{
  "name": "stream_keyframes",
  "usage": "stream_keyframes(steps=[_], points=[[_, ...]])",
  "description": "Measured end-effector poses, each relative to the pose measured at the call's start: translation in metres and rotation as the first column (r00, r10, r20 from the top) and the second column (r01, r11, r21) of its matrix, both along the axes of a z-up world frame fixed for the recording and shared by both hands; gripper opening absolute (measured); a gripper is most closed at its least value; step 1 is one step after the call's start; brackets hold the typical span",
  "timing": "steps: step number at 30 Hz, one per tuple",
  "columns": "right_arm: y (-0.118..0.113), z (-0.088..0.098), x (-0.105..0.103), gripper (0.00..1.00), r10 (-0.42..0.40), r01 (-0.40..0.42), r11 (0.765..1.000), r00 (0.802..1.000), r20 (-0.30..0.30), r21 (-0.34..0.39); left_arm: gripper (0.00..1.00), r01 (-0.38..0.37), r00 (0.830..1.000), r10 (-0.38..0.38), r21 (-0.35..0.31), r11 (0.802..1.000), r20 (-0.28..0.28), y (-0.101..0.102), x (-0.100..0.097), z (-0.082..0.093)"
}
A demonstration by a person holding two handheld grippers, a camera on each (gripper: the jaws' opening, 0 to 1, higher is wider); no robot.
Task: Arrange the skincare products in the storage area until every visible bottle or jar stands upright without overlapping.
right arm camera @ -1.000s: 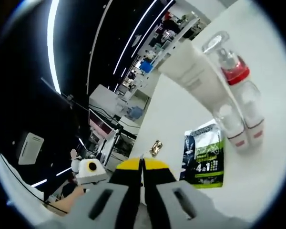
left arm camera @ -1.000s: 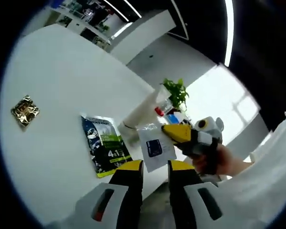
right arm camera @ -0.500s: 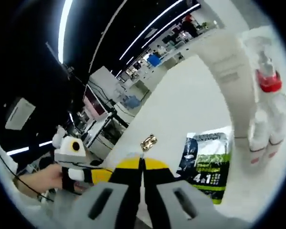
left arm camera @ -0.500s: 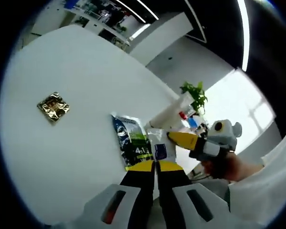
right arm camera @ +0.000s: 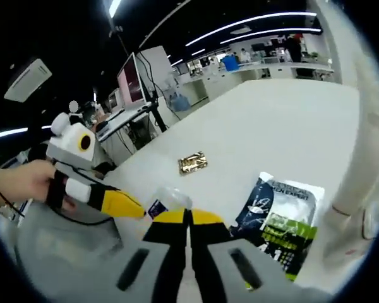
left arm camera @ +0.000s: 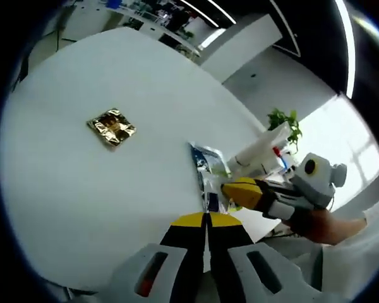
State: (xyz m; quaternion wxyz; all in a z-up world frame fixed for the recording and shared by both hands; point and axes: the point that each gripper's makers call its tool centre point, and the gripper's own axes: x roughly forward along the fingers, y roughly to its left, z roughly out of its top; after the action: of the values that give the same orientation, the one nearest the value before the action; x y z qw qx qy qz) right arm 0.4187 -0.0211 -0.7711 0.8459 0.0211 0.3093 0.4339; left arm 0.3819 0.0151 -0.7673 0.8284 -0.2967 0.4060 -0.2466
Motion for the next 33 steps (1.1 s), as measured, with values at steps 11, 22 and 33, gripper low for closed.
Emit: stream_keyframes(steps=[11,22,33], points=[[0.004,-0.034,0.022,0.01,0.037,-0.036,0.994,0.999,0.009,-0.104,0.00,-0.041,0.998,0.043,0.037,0.998,-0.053,0.010,0.019,-0.032],[0.002,-0.051,0.036,0.01,0.072,-0.064,0.976,0.997,0.029,-0.209,0.00,-0.019,0.997,0.027,0.119,0.993,-0.066,0.007,0.031,-0.053],[0.001,-0.055,0.038,0.01,0.196,-0.124,0.925,0.965,0.172,-0.359,0.00,0.042,0.999,-0.037,0.248,0.968,-0.025,0.004,0.032,-0.056]])
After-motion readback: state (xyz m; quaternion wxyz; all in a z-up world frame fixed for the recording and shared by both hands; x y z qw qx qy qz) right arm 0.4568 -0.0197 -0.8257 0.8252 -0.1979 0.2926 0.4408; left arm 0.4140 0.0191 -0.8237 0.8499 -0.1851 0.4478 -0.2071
